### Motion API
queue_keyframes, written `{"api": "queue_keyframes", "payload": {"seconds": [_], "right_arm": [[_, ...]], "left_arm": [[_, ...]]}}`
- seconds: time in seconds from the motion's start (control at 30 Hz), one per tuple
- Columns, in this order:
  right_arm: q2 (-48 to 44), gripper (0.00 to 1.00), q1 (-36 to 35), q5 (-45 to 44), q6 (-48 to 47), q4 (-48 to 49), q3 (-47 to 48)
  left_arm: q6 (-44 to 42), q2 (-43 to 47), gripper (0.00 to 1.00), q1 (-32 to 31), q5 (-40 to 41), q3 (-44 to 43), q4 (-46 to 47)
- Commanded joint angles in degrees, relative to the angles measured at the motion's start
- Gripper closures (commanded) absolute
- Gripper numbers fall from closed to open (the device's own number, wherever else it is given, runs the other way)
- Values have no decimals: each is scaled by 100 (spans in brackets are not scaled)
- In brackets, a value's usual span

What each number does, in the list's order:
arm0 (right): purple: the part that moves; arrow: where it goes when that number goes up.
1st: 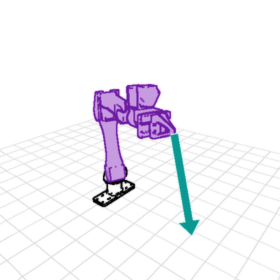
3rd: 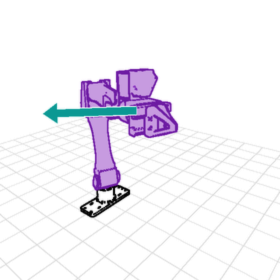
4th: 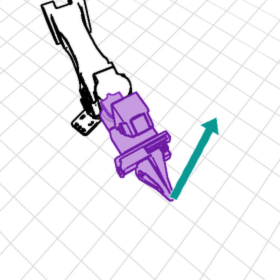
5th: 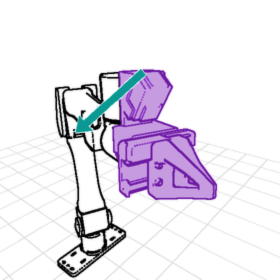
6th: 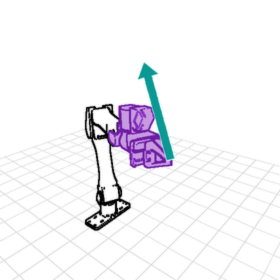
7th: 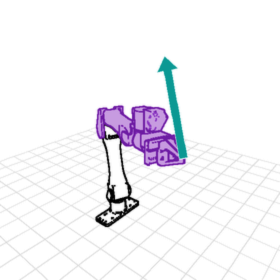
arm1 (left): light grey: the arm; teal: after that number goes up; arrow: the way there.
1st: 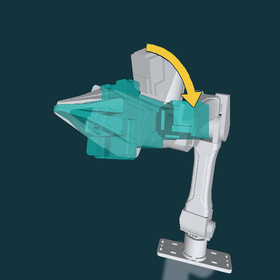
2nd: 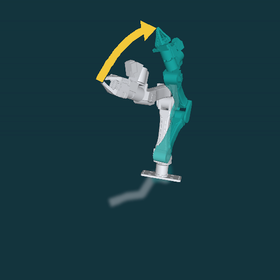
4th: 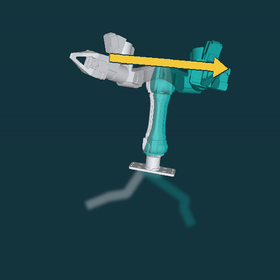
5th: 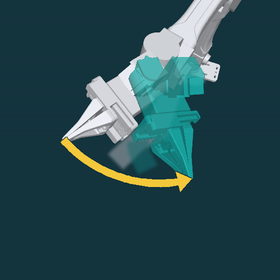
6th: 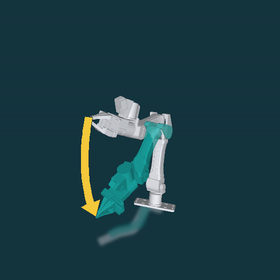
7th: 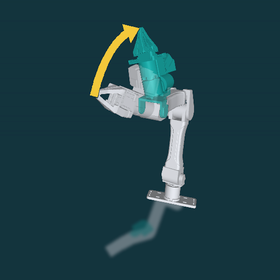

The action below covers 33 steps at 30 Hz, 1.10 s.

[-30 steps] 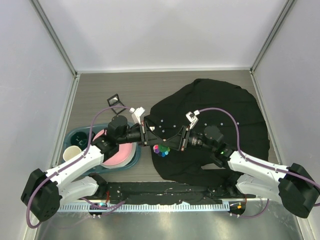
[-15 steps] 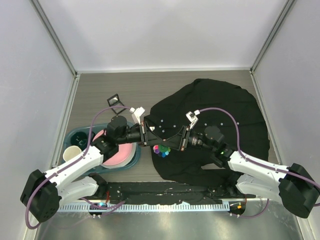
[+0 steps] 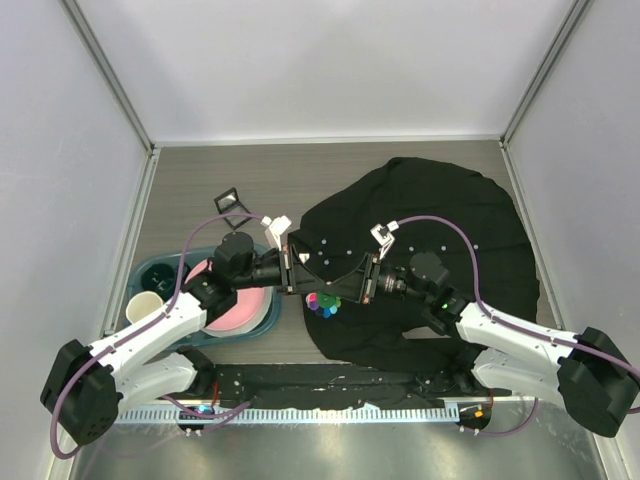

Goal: Remove the brooch from the garment

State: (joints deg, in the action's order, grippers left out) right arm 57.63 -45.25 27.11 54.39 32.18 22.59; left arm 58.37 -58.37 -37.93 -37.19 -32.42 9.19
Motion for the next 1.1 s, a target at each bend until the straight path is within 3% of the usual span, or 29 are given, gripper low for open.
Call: {"api": "queue_keyframes", "payload": {"seconds": [0.0, 0.33, 1.07], "right_arm": [[-67, 90, -98, 453, 133, 825, 123], [73, 96, -98, 347, -570, 51, 299], [337, 99, -98, 998, -1264, 139, 334]], "left_arm": [[-45, -8, 100, -91, 124, 26, 285], [43, 36, 100, -91, 98, -27, 329], [52, -95, 100, -91, -42, -45, 417]]}}
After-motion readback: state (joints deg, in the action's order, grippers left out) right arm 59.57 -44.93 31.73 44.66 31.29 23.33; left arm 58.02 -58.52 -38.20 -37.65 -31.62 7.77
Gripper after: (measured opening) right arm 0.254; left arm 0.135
